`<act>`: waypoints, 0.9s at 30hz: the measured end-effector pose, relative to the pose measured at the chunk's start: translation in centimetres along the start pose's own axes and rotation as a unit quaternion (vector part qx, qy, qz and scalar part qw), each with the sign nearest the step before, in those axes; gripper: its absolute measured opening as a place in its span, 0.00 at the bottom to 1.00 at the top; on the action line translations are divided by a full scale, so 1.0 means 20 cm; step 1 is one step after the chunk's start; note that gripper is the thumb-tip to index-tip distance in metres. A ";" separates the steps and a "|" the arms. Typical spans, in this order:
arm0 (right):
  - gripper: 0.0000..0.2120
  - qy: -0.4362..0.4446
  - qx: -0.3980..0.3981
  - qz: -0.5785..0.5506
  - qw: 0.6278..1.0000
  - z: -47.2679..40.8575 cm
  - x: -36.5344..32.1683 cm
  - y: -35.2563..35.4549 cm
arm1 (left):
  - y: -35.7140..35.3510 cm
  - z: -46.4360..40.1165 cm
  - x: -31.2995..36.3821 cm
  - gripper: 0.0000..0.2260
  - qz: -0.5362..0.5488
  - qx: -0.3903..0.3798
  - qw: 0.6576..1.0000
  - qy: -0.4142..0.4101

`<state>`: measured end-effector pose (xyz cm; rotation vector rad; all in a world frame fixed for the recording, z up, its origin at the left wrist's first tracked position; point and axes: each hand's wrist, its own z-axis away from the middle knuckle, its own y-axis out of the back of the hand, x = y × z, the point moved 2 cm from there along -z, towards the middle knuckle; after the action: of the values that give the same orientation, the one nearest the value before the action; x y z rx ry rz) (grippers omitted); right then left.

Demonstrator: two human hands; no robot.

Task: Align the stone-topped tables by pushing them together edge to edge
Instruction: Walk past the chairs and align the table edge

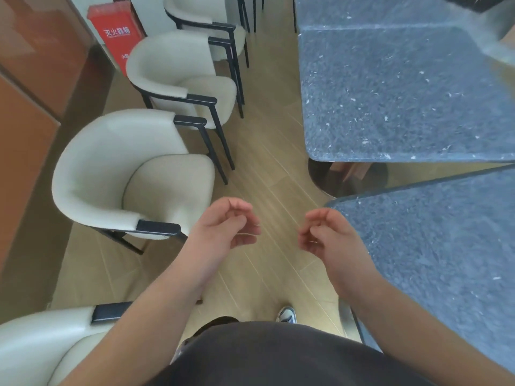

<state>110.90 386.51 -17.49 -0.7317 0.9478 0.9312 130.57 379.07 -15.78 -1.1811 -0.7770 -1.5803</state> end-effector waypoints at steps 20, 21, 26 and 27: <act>0.13 -0.051 0.278 -0.128 0.951 -0.85 -0.14 -0.03 | -0.17 -1.45 0.23 0.11 -0.093 -0.230 0.963 0.103; 0.12 -0.052 0.299 -0.137 0.943 -0.87 -0.14 -0.04 | -0.19 -1.52 0.24 0.11 -0.104 -0.244 0.958 0.109; 0.13 -0.047 0.394 -0.187 0.899 -0.86 -0.10 -0.05 | -0.34 -1.71 0.23 0.10 -0.155 -0.328 0.922 0.136; 0.13 -0.051 0.412 -0.197 0.888 -0.85 -0.08 -0.04 | -0.39 -1.73 0.22 0.10 -0.164 -0.343 0.914 0.143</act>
<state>105.40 371.28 -22.83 -0.1232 0.9431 0.1495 111.90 349.38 -22.37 -1.2893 -0.2193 -2.3617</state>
